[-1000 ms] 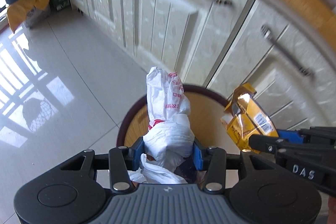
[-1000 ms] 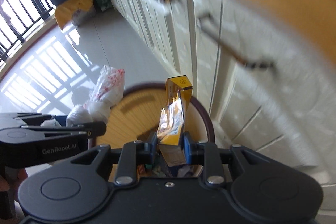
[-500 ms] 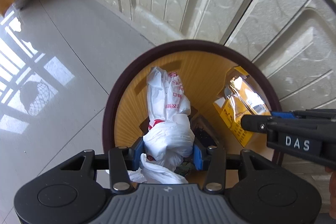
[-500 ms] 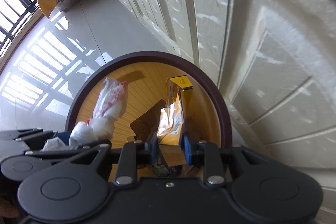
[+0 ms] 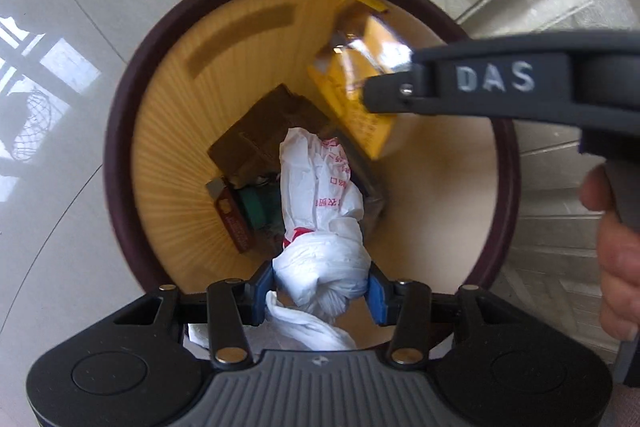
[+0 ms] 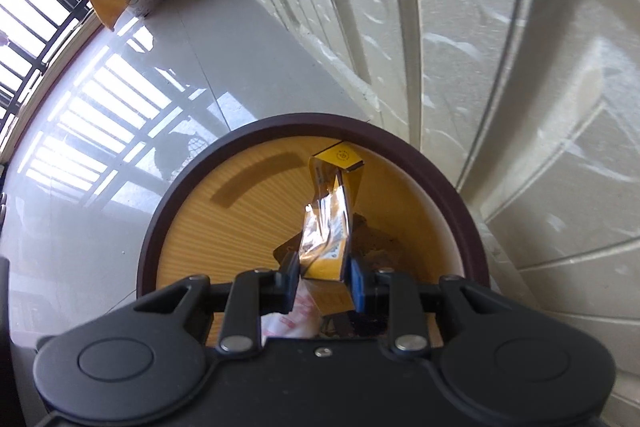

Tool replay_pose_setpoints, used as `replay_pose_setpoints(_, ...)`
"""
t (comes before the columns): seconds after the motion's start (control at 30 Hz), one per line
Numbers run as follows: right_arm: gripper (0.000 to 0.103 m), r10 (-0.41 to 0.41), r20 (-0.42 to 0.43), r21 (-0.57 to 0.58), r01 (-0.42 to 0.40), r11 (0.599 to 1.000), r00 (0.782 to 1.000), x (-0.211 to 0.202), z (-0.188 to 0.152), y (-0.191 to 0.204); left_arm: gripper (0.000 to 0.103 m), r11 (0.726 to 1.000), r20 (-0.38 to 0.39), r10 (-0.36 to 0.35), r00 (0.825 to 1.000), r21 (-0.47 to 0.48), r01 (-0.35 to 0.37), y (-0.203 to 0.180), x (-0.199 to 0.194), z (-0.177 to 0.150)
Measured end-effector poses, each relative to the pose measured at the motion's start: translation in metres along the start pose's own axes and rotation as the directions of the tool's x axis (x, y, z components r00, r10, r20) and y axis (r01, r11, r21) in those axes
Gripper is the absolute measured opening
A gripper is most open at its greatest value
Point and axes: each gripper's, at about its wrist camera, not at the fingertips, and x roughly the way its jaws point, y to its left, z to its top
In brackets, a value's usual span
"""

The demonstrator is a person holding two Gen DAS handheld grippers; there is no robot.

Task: Collect trash
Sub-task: 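Open the left tool to drop the white bag while the right tool releases the yellow box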

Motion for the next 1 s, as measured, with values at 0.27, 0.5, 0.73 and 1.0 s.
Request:
replay_pose_setpoints(0.27, 0.028, 0.039, -0.017, 0.023, -0.039, 0.999, 0.999, 0.005, 0.005, -0.004, 0.081, 1.000, -0.032, -0.029, 0.999, 0.004, 0.029, -0.009, -0.001, 0.003)
replay_pose_setpoints(0.5, 0.054, 0.026, -0.020, 0.052, -0.025, 0.998, 0.999, 0.005, 0.004, -0.011, 0.089, 1.000, -0.056, -0.023, 0.998, 0.019, 0.024, -0.012, -0.004, -0.001)
replay_pose_setpoints(0.73, 0.066, -0.043, -0.055, 0.003, 0.043, 0.999, 0.998, 0.000, -0.001, -0.009, 0.095, 0.999, -0.040, -0.003, 0.999, 0.036, 0.005, -0.018, -0.015, -0.001)
replay_pose_setpoints(1.0, 0.081, -0.071, -0.068, -0.059, 0.067, 0.996, 0.995, -0.022, -0.009, 0.003, 0.103, 0.999, -0.004, -0.005, 1.000, 0.036, 0.005, -0.024, -0.037, -0.006)
